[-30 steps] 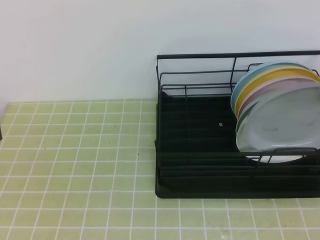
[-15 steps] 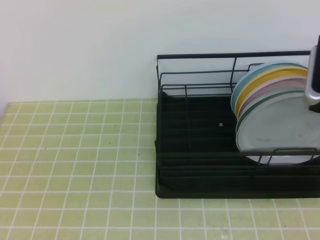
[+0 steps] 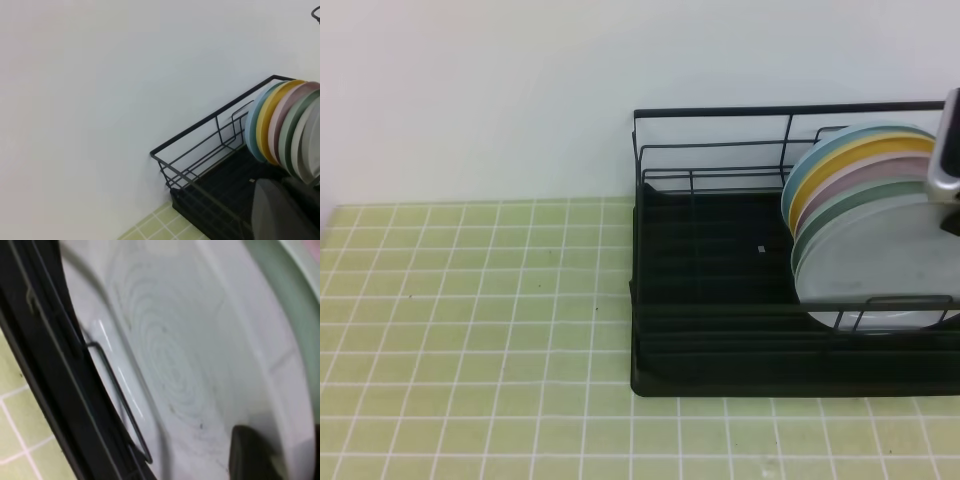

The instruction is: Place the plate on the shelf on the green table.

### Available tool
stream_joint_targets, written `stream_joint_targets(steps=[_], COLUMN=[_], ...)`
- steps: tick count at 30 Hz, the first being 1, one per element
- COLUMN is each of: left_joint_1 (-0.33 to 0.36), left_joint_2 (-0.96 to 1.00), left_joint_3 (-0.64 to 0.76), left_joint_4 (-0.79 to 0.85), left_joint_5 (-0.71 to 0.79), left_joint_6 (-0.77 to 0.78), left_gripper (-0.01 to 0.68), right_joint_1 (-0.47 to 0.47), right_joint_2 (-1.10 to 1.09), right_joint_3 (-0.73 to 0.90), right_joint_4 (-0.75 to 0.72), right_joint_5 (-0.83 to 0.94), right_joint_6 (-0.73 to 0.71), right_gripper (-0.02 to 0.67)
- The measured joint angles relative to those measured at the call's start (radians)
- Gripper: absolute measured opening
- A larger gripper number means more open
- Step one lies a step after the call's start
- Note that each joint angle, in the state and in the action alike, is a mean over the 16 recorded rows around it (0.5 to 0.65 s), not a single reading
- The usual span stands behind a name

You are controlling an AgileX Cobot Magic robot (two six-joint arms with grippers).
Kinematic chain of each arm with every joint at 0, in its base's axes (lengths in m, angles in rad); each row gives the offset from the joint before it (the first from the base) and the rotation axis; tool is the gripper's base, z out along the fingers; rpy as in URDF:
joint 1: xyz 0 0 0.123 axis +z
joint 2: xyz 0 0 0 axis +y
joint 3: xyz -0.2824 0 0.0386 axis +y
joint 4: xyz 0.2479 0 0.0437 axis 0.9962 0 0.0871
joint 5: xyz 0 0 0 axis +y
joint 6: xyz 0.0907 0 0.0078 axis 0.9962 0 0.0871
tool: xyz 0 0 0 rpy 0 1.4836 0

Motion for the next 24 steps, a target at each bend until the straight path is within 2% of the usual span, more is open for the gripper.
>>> stream_joint_targets(steps=[24], left_joint_1=[0.000], left_joint_2=[0.001], left_joint_3=[0.000], left_joint_4=[0.000], left_joint_5=[0.028], left_joint_6=[0.000], left_gripper=[-0.003], right_joint_1=[0.000], right_joint_2=[0.002], right_joint_3=[0.000], right_joint_4=[-0.065], right_joint_5=[0.030], right_joint_6=[0.243], right_gripper=[0.482])
